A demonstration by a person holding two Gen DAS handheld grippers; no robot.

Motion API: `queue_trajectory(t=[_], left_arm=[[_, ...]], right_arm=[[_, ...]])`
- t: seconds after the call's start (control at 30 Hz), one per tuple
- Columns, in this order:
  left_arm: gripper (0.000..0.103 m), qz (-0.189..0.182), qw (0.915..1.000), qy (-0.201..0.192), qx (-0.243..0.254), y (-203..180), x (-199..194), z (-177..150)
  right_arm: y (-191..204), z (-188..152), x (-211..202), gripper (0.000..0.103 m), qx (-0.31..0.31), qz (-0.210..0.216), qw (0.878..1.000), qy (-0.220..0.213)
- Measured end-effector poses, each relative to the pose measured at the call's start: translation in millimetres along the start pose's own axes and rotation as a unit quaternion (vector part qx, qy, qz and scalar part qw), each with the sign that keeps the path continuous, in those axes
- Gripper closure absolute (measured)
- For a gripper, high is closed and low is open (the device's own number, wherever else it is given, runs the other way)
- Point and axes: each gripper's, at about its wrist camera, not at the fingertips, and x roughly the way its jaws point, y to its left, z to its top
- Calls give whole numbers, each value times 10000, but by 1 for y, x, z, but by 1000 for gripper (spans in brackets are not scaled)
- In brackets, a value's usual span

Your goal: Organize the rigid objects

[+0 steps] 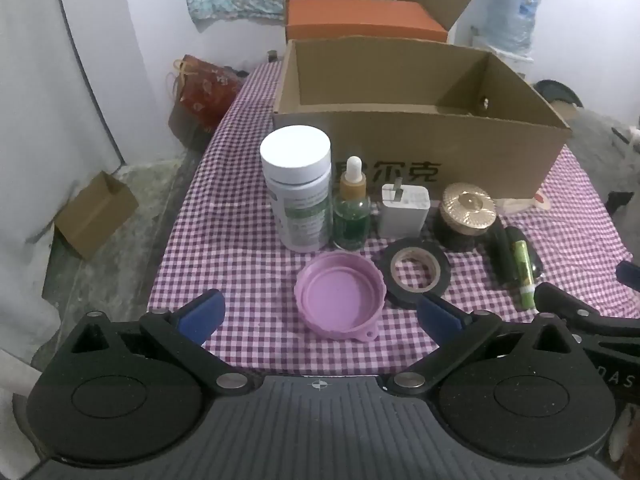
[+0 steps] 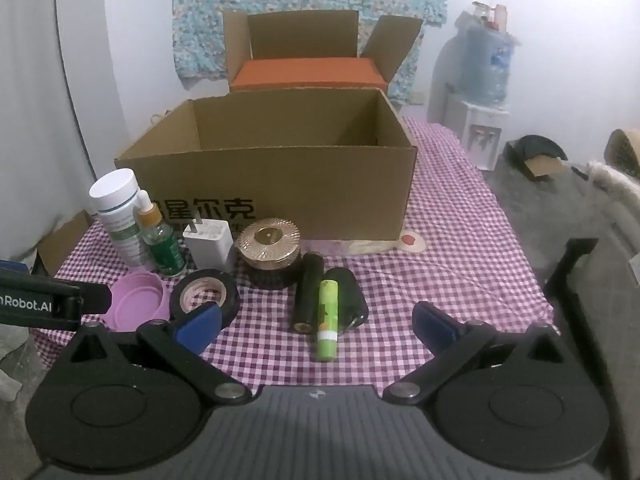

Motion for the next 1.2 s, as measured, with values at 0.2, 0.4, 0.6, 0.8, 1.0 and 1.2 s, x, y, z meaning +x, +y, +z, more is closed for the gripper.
queue_trajectory(t=[0.2, 0.4, 0.6, 0.8, 1.0, 1.2], left_arm=[[0, 6, 10000, -4, -4, 0, -1, 0], [0, 4, 10000, -3, -6, -1, -3, 0], [0, 2, 10000, -6, -9, -1, -3, -1], [0, 15, 10000, -28, 5, -1, -5, -1], [0, -4, 10000, -24, 3, 0, -5, -1], [0, -6, 10000, -9, -2, 0, -5, -1]], right_arm=[[0, 0, -2, 0, 6, 5, 10000, -19], [0, 0, -3, 0, 9, 7, 10000, -30], [0, 0, -5, 0, 5, 12, 10000, -42], [1, 0, -5, 0, 2, 13, 10000, -49], [1, -1, -6, 0, 11, 26, 10000, -42], [2, -2, -6, 0, 8, 35, 10000, -24]])
